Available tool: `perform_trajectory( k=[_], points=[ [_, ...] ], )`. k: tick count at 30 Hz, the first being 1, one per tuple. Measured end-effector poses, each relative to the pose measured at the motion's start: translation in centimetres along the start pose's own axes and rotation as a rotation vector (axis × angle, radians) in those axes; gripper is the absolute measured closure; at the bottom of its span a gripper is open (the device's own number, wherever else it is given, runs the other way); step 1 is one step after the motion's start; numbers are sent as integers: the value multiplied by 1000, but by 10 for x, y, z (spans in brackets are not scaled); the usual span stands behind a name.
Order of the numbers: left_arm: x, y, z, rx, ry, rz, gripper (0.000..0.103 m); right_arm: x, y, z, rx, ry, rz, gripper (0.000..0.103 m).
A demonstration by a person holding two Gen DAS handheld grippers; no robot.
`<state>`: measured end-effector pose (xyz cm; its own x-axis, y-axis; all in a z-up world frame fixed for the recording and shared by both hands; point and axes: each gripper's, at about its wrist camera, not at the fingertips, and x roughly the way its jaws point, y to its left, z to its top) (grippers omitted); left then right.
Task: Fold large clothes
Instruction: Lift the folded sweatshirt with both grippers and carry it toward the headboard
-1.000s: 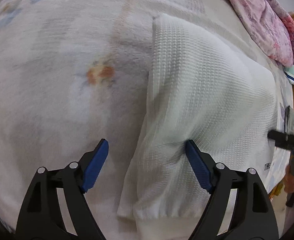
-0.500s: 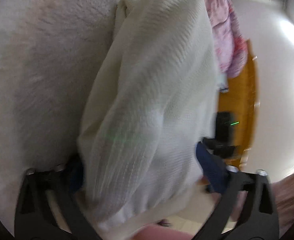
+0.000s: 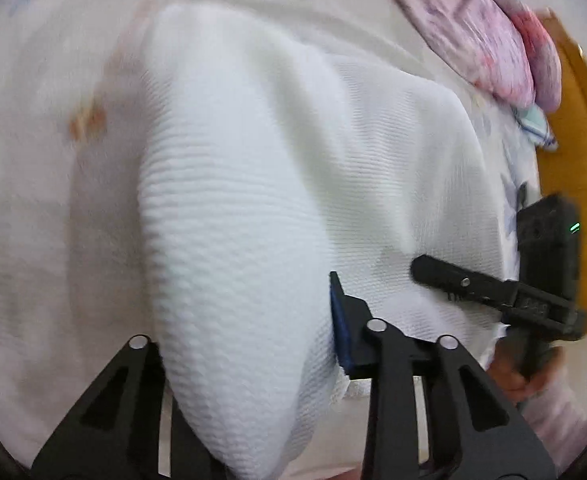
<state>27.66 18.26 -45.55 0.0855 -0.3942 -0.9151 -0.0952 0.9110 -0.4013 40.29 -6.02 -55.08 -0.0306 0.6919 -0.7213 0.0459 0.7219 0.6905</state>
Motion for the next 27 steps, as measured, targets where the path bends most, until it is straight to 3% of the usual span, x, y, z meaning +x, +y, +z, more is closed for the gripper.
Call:
perform_trajectory(
  k=[8, 13, 27],
  points=[
    [-72, -31, -2, 8, -52, 37, 73, -41, 68, -30, -46, -16, 21, 67],
    [-140, -41, -36, 39, -71, 30, 73, -86, 107, -54, -71, -56, 18, 67],
    [-256, -178, -105, 237, -154, 11, 73, -240, 152, -140, -130, -198, 11, 67]
  ],
)
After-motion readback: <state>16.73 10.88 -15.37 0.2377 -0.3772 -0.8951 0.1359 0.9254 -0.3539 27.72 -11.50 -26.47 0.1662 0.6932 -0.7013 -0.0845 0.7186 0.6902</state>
